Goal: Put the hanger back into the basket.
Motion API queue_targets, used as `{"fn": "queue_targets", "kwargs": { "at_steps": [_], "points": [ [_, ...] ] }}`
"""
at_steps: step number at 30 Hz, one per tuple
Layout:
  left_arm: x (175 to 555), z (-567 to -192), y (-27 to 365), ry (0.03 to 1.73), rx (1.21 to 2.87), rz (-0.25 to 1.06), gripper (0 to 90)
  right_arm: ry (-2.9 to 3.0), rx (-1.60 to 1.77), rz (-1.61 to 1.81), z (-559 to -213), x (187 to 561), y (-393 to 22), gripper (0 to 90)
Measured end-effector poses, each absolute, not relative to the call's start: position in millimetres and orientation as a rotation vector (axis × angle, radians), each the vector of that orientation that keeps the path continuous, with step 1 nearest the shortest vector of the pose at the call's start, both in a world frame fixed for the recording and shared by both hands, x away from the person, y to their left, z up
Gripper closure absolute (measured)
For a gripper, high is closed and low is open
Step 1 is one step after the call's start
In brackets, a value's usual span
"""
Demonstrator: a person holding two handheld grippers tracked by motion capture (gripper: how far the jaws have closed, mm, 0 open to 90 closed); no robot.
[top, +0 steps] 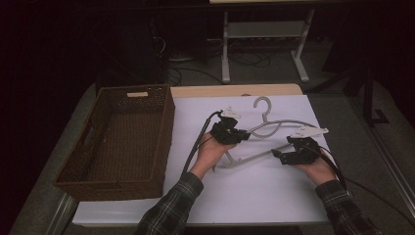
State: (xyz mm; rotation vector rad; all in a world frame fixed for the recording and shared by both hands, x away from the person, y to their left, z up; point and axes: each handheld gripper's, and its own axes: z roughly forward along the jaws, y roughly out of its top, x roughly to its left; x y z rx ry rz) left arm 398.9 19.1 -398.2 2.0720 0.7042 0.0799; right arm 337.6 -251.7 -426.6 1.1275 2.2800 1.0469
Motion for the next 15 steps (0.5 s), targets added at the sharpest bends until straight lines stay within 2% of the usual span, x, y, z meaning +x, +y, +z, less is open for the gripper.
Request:
{"fn": "queue_targets", "kwargs": {
  "at_steps": [5,15],
  "points": [
    [397.3,-393.6,25.3,0.709,2.058,0.094,81.4,2.305,1.15,1.046,-426.2,330.6,-254.1,10.7],
    [389.6,-383.4,43.3,0.724,2.044,0.116,81.4,2.258,1.158,1.126,-421.5,310.7,-264.4,4.8]
  ]
}}
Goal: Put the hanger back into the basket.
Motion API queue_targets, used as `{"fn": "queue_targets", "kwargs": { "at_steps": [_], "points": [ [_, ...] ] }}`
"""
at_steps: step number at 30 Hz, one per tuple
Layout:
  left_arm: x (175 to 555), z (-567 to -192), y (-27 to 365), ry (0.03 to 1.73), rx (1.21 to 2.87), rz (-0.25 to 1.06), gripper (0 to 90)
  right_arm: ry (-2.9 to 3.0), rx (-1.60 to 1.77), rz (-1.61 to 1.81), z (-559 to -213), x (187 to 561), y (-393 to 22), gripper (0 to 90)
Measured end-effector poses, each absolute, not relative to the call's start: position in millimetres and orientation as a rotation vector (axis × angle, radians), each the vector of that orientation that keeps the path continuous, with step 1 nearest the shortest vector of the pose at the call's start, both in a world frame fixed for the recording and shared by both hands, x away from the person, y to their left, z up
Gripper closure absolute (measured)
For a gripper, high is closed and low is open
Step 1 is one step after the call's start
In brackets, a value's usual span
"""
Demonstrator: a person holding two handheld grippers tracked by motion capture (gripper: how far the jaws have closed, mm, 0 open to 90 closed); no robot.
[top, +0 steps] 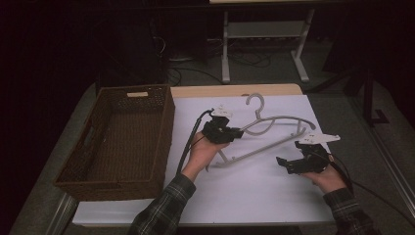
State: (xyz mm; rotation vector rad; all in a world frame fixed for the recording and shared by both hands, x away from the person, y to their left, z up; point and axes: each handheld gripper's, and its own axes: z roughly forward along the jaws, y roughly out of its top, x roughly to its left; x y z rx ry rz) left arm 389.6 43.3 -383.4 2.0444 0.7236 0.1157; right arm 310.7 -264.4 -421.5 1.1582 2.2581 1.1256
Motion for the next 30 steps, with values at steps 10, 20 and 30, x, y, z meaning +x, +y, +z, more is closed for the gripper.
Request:
{"fn": "queue_targets", "kwargs": {
  "at_steps": [10,20,30],
  "points": [
    [380.0,-371.1,60.3,0.736,2.023,0.145,81.3,2.201,1.116,1.209,-414.4,286.7,-269.3,3.8],
    [366.8,-360.7,81.4,0.754,2.003,0.167,81.3,2.167,1.036,1.329,-406.8,268.0,-268.5,2.5],
    [361.5,-347.8,103.6,0.797,1.958,0.161,81.2,2.173,1.016,1.328,-408.3,262.6,-266.8,2.6]
  ]
}}
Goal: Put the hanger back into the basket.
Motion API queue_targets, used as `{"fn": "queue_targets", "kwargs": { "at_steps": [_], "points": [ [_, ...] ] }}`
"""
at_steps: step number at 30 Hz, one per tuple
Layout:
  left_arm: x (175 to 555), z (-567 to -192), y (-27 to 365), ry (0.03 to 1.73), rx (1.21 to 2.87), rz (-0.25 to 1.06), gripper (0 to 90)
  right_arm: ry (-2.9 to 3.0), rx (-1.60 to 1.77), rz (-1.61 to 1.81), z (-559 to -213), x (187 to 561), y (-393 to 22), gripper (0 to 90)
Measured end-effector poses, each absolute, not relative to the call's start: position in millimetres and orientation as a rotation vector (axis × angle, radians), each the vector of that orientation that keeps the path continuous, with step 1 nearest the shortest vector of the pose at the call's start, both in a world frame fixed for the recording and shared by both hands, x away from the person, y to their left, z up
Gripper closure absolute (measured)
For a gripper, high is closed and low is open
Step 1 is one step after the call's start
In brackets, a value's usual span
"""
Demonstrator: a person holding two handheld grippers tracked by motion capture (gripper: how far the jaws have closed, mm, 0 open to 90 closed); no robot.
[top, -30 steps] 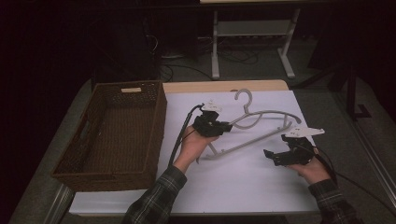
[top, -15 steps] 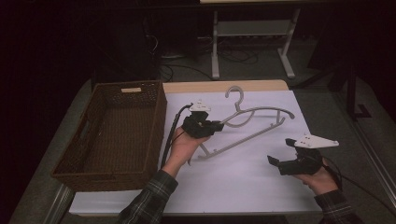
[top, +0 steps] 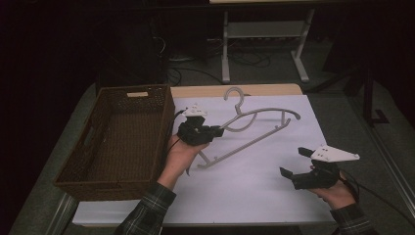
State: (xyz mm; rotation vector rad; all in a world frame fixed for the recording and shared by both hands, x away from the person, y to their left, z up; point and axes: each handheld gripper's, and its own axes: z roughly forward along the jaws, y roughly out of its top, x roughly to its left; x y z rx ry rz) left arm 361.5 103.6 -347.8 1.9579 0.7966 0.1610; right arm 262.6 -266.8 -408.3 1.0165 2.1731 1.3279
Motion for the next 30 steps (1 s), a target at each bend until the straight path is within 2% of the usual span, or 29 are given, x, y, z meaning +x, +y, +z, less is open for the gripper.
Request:
{"fn": "queue_targets", "kwargs": {
  "at_steps": [21,30],
  "points": [
    [358.7,-315.5,136.1,0.837,1.89,0.193,81.1,2.17,1.0,1.316,-407.2,263.6,-268.3,3.3],
    [351.8,-293.0,158.9,0.858,1.865,0.25,81.1,2.17,0.994,1.313,-407.0,263.6,-267.8,3.4]
  ]
}}
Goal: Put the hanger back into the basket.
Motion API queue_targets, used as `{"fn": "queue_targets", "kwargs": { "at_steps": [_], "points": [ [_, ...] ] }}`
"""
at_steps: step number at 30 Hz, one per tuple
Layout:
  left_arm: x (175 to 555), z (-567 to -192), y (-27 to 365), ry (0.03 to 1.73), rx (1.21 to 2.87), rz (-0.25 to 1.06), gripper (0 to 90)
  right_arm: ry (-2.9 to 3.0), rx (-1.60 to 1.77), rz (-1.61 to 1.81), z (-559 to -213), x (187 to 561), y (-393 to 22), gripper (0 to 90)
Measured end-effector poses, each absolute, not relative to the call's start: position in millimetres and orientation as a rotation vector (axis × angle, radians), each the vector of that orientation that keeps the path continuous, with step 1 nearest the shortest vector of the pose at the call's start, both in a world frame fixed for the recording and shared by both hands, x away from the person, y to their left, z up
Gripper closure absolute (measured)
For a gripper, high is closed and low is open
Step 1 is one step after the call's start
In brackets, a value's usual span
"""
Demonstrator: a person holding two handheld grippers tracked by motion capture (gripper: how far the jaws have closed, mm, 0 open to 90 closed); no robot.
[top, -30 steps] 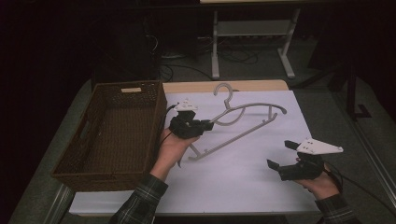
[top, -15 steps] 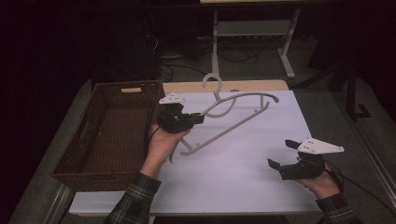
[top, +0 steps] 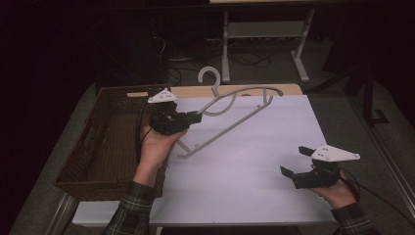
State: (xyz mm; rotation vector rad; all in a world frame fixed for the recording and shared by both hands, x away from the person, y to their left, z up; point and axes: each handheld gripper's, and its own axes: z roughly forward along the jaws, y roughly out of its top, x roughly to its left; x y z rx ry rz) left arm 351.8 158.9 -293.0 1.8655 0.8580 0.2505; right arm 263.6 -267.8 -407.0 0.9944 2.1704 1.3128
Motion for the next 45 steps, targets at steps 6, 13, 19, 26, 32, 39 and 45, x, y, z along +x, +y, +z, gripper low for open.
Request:
{"fn": "queue_targets", "kwargs": {
  "at_steps": [6,13,19,26,32,39,45],
  "points": [
    [352.0,-286.2,188.1,0.903,1.814,0.28,81.1,2.175,0.998,1.31,-407.2,263.8,-266.8,3.4],
    [352.4,-286.9,209.4,0.944,1.807,0.3,81.1,2.175,0.99,1.31,-406.9,264.7,-266.6,3.4],
    [352.0,-288.1,228.7,0.98,1.791,0.318,81.1,2.172,1.0,1.312,-407.0,265.3,-267.7,3.4],
    [347.1,-284.7,251.0,1.012,1.767,0.347,81.1,2.174,0.996,1.308,-407.4,265.7,-267.7,3.4],
    [343.2,-284.2,269.1,1.039,1.752,0.367,81.1,2.177,0.993,1.305,-407.5,266.5,-267.0,3.5],
    [337.2,-281.0,290.9,1.07,1.714,0.402,81.2,2.177,0.997,1.303,-407.8,266.8,-267.3,3.5],
    [331.5,-278.8,312.0,1.101,1.687,0.435,81.2,2.179,0.999,1.301,-408.2,266.9,-267.2,3.5]
  ]
}}
